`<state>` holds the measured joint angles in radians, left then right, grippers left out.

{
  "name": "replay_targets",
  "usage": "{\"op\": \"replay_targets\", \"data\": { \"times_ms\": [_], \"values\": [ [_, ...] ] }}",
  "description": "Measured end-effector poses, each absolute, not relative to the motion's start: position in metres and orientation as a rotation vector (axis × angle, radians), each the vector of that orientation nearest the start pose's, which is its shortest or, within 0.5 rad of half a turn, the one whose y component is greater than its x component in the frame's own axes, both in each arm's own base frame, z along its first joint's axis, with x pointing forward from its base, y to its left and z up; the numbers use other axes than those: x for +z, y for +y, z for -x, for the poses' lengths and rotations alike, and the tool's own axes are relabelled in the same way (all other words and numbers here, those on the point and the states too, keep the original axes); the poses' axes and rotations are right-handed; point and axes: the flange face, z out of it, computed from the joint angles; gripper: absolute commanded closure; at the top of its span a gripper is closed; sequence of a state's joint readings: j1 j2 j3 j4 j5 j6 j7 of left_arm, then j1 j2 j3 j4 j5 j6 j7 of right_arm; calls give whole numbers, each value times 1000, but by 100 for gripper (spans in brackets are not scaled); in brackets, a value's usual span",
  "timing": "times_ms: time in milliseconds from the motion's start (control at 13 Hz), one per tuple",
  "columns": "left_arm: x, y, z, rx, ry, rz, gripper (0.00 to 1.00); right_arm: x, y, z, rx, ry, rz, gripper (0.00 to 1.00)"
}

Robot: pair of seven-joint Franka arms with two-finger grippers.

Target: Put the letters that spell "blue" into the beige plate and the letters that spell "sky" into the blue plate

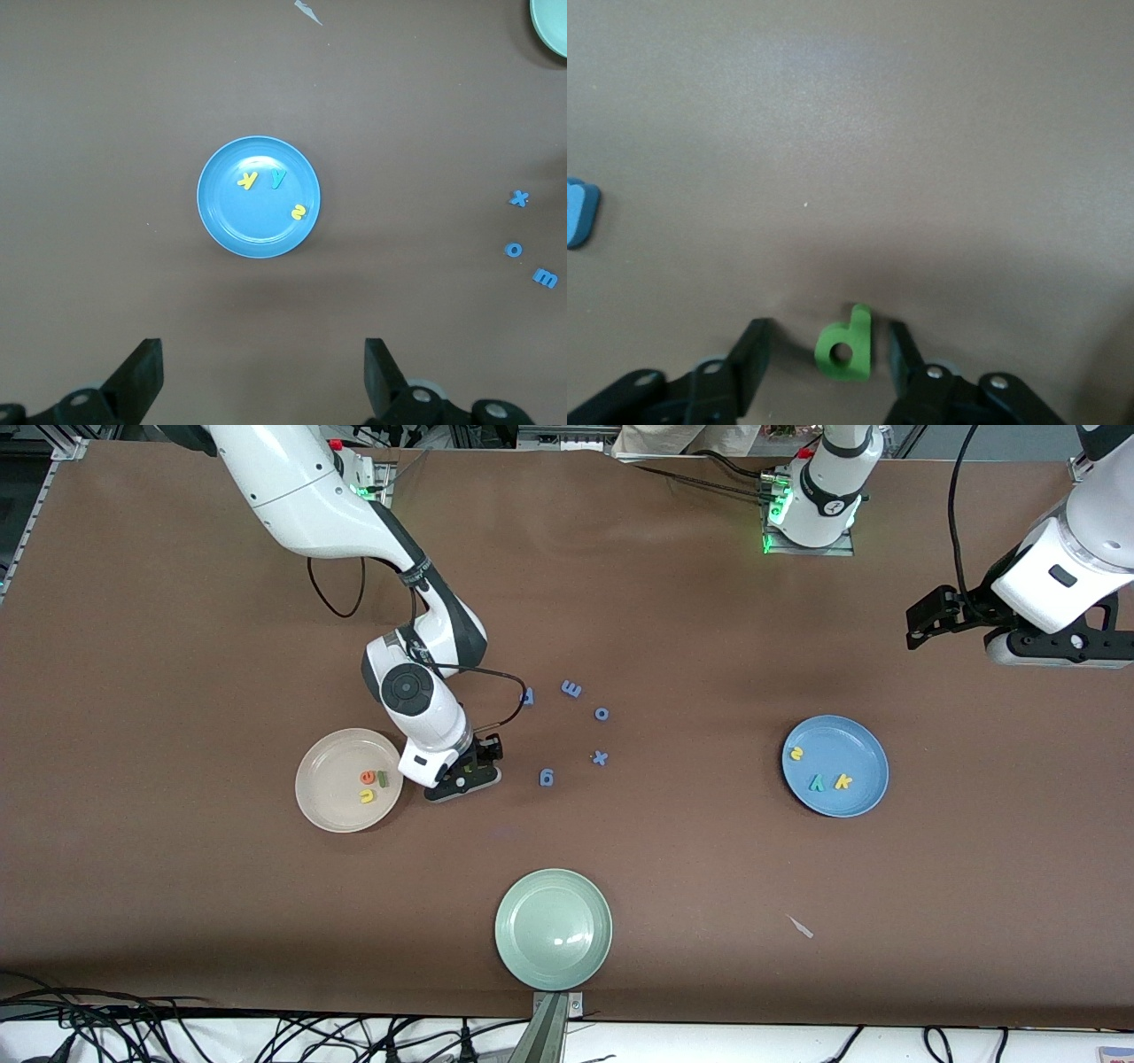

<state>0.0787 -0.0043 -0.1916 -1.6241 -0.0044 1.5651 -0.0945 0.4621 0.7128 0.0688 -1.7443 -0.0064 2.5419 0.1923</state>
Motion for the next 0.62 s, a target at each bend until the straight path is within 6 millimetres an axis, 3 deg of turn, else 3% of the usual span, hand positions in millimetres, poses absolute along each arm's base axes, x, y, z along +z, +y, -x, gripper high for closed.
{"op": "replay_targets", "data": {
  "times_ms": [231,309,617],
  "values": [
    [601,-65,-547,86,35,3138,0,175,336,-583,-106,-495,3031,76],
    [601,-65,-547,86,36,3138,0,176,336,-583,-106,-497,3031,81],
    [601,-66,-547,86,36,3138,0,186,332,-588,-122,-524,3032,83]
  ]
}}
